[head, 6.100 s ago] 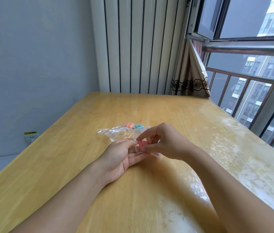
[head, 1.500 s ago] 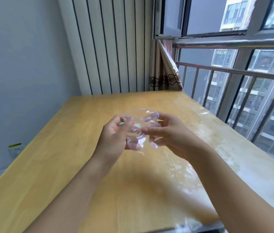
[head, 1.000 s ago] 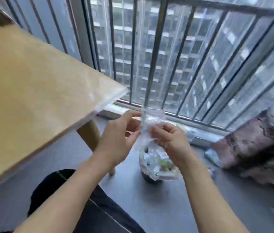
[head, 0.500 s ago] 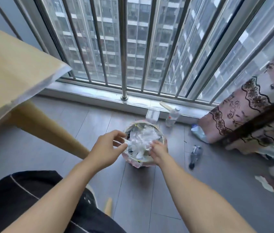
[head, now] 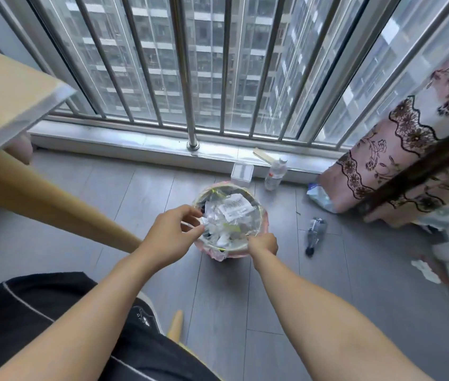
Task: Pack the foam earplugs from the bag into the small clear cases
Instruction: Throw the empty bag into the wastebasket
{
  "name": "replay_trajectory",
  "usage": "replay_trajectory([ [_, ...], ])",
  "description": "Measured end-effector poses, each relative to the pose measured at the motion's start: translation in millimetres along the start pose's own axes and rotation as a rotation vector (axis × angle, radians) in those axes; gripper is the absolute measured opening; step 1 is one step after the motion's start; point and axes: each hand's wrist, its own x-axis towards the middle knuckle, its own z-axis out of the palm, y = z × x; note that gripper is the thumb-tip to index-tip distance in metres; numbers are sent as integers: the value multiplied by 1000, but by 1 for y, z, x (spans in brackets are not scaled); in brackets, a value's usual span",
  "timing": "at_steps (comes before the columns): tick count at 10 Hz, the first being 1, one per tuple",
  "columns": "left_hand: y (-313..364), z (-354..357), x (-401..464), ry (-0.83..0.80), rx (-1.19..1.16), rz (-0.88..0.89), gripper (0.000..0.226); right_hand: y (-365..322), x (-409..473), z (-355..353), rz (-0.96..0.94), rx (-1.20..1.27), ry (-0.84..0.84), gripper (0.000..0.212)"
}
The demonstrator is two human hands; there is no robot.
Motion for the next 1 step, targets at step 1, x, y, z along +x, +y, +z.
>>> replay_trajectory([
  [1,8,-8,-1,38,-34,17,16,-15,-4,-9,-55,66,22,34],
])
